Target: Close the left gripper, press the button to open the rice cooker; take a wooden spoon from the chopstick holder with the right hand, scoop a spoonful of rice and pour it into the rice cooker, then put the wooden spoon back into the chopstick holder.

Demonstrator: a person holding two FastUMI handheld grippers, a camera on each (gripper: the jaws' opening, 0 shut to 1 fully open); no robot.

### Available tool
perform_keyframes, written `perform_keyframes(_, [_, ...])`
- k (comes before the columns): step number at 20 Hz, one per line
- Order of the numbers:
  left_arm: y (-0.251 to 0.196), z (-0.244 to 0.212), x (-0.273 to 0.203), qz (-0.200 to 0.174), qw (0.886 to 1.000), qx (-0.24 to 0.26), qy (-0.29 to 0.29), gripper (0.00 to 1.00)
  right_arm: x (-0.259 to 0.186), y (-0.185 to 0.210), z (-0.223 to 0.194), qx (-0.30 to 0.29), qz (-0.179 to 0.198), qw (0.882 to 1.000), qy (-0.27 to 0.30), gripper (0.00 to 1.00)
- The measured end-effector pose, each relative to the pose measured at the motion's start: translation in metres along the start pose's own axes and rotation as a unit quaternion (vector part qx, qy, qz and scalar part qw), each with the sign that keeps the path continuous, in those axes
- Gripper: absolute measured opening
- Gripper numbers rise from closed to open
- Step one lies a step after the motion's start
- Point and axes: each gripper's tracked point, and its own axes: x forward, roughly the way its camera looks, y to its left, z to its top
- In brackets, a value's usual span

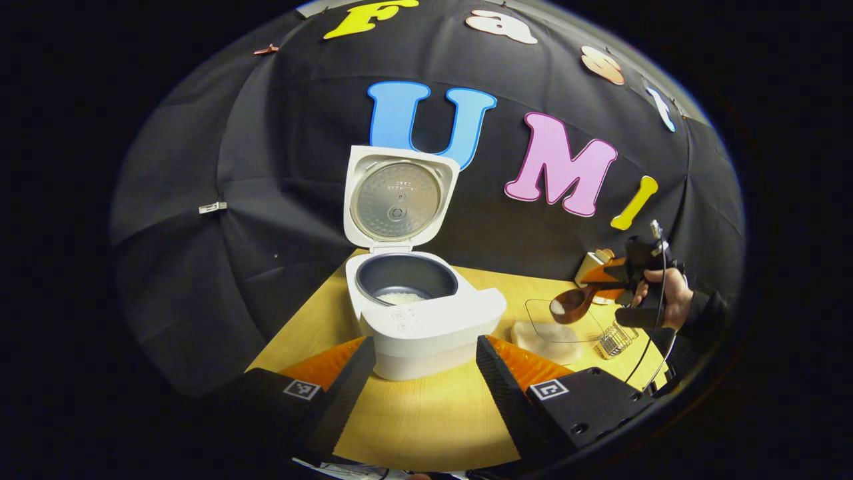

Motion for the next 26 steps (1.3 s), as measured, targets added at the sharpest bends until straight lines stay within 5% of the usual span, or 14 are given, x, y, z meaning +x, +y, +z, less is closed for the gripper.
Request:
perform_keyframes(9, [0.018, 0.002, -0.009, 0.004, 1.0, -0.027, -0.015, 0.96, -0.015, 0.101, -0.008, -0.02, 0.07, 0.997, 0.035, 0.19])
perform_keyframes(15, [0.039, -0.005, -0.02, 0.025, 0.999, -0.037, -0.012, 0.96, -0.001, 0.174, -0.046, -0.052, 0.12, 0.989, 0.067, 0.18])
perform_keyframes(26, [0.079, -0.015, -0.022, 0.065, 0.995, -0.07, 0.004, 0.96, 0.062, 0.249, -0.14, -0.137, 0.148, 0.973, 0.111, 0.19])
